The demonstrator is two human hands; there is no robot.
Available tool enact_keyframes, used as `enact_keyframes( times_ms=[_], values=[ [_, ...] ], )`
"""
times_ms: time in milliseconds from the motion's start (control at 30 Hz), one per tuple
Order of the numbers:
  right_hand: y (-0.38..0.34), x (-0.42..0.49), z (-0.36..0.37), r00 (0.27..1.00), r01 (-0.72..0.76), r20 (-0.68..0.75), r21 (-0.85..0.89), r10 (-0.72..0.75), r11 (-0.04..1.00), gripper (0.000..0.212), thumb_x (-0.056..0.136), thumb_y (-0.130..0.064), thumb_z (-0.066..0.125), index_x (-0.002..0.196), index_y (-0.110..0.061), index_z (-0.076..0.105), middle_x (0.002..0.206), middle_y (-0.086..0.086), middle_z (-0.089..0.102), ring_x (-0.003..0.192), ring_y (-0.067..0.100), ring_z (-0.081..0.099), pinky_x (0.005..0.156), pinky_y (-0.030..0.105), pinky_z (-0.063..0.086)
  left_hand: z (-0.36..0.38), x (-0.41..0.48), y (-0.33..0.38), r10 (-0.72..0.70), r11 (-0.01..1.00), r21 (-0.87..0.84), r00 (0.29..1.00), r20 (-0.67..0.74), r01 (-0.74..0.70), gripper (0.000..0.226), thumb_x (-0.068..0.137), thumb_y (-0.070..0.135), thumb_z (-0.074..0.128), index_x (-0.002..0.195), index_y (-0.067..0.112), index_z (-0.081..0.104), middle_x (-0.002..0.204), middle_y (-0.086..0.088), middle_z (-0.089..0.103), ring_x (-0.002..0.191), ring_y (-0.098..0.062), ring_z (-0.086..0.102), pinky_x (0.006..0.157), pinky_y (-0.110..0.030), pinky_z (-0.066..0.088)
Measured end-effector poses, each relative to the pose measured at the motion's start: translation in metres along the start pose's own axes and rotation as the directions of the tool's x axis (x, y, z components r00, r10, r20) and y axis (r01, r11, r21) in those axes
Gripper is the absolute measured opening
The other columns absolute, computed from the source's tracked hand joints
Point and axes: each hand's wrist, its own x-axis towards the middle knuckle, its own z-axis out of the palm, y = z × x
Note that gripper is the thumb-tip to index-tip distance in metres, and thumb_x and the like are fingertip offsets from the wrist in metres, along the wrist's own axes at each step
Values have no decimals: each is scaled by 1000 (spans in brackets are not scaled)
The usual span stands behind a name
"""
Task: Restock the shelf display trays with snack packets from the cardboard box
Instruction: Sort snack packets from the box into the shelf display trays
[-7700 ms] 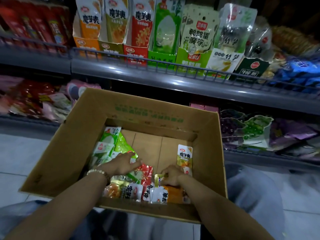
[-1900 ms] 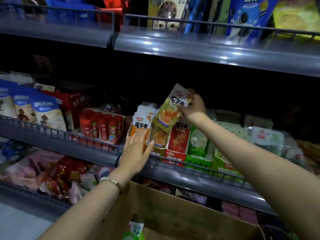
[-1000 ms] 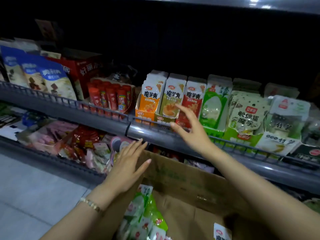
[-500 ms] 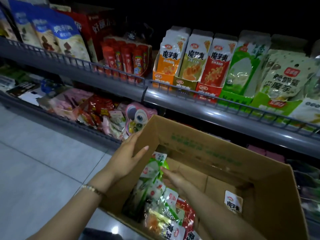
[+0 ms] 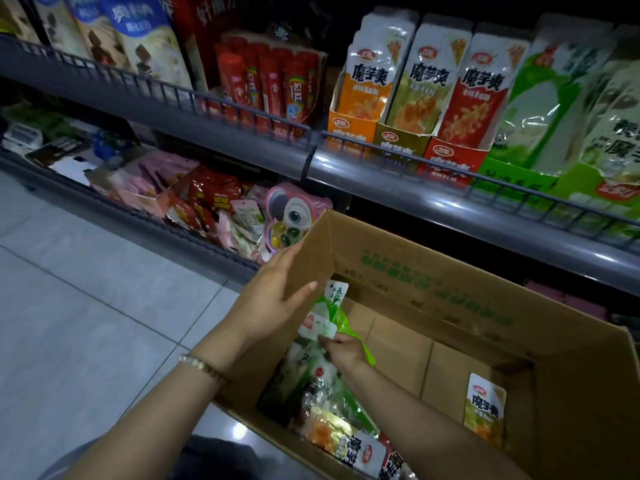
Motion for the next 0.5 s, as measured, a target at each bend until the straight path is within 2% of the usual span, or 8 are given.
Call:
enact_keyframes(
  times_ms=[67,133,167,233,267,367,433,500],
  values=[
    [-3,-10,-12,997,79,17,46,-80,996,14,85,-12,68,73,-6,67,63,0,61,51,10,52,47,16,39,0,0,-1,-4,1000,4,1000,0,4,69,92,44,51,149,28,17,148,10,30,134,-10,33,109,-34,36],
    [-10,-27,-30,986,154,46,79,-158,985,10,89,-10,63,91,-1,68,59,-9,65,50,3,59,46,12,43,0,0,-2,-2,1000,8,1000,3,2,71,90,48,51,149,28,17,148,9,31,135,-10,33,110,-36,36],
    [-13,-34,-41,979,178,77,112,-187,978,12,91,-8,60,97,0,66,60,-9,68,52,1,62,50,13,48,0,-1,-3,2,1000,19,1000,4,-3,73,89,53,50,150,28,18,149,9,30,135,-11,32,110,-38,35],
    [-21,-53,-65,963,225,121,134,-241,965,15,92,-9,57,101,1,65,76,3,74,67,11,70,63,25,57,-1,-1,-3,5,997,71,1000,12,-6,83,82,68,45,150,27,18,153,6,26,139,-14,26,113,-43,31],
    [-27,-64,-79,951,263,133,123,-278,957,15,92,-10,56,99,1,64,78,5,74,68,13,70,63,27,57,-1,-2,-1,4,992,125,1000,12,-6,87,79,71,41,150,27,18,156,6,20,143,-16,19,115,-44,25],
    [-45,-97,-118,903,386,165,90,-396,918,13,93,-7,53,101,-4,62,67,-7,72,57,2,66,49,14,49,2,-6,18,92,952,297,995,-24,-81,90,76,76,30,150,27,17,158,6,5,144,-8,-3,120,-40,7],
    [-58,-115,-141,883,430,164,93,-440,898,21,94,-9,52,112,-5,61,83,-1,75,69,9,70,57,20,54,14,-10,43,106,975,192,994,25,-109,99,70,84,34,149,27,17,157,9,9,142,-4,0,118,-35,8],
    [-70,-129,-160,864,465,147,129,-481,876,25,95,-12,51,115,-4,61,98,10,73,81,19,71,68,28,58,26,-15,72,-16,991,-128,983,182,39,104,69,75,54,150,26,12,155,7,18,138,-6,20,112,-27,22]
  ],
)
